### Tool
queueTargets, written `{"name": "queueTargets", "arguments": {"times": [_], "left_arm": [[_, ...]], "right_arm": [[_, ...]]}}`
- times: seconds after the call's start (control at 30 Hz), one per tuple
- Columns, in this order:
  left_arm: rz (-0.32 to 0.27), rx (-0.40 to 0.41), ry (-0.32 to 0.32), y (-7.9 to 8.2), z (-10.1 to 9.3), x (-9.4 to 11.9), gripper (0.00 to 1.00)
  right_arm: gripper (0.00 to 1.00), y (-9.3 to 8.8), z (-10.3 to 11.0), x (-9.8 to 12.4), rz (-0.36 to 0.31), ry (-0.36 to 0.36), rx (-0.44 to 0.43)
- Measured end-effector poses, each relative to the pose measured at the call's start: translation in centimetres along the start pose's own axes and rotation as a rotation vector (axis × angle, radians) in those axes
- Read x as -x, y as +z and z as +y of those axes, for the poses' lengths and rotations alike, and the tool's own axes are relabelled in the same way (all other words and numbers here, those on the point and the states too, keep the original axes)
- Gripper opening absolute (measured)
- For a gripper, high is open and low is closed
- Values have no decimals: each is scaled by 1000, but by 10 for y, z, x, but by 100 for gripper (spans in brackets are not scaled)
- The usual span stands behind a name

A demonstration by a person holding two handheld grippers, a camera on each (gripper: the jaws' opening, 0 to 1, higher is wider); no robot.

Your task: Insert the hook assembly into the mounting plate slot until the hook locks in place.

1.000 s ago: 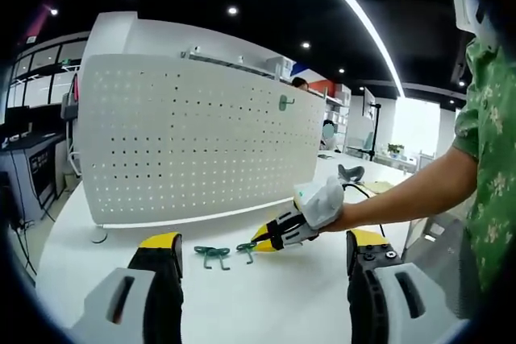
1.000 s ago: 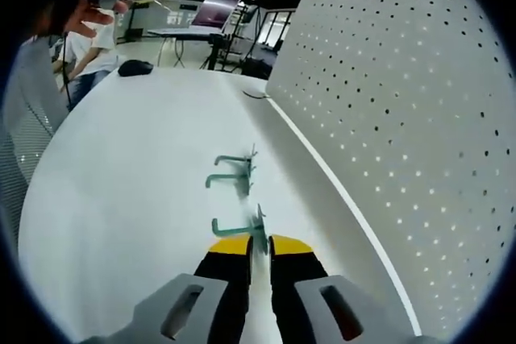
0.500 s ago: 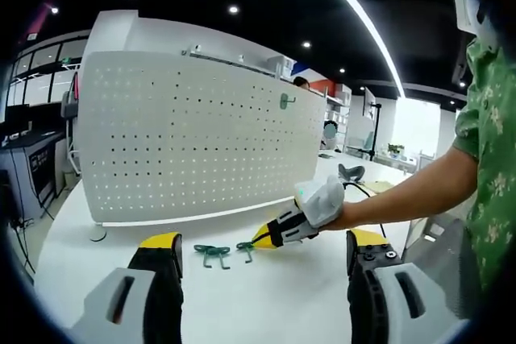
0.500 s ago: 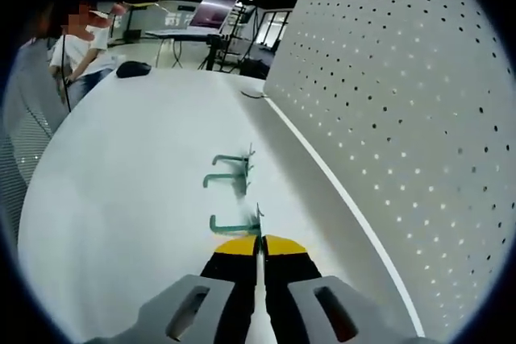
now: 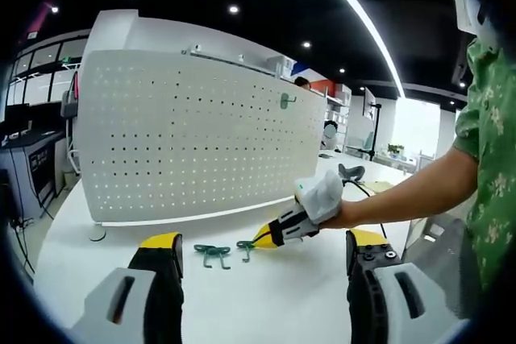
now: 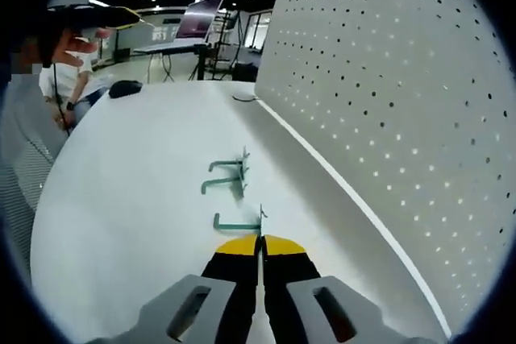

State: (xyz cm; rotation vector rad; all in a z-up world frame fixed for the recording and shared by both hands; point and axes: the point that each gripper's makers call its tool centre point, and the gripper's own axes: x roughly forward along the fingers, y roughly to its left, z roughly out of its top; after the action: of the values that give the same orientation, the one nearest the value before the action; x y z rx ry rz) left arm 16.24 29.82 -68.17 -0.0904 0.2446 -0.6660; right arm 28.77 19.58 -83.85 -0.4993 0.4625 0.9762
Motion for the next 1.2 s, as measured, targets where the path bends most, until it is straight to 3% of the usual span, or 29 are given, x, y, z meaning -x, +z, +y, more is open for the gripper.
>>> {"name": "queueTargets", "arguments": {"times": [0.07, 0.33, 0.57, 0.83, 1.2], "left_arm": [[0, 0, -1, 0, 0, 0, 85], [0, -2, -6, 0, -1, -1, 85], [4, -2, -10, 0, -2, -3, 85], [4, -6, -18, 1, -4, -4, 84], [3, -9, -39, 3, -6, -8, 82]], "right_arm": [[0, 0, 2, 1, -10, 15, -76], [0, -2, 0, 5, -27, 36, -222], [0, -4, 1, 12, -42, 46, -288], [0, -3, 1, 20, -77, 74, -426], [0, 23, 6, 48, -226, 202, -671]]}}
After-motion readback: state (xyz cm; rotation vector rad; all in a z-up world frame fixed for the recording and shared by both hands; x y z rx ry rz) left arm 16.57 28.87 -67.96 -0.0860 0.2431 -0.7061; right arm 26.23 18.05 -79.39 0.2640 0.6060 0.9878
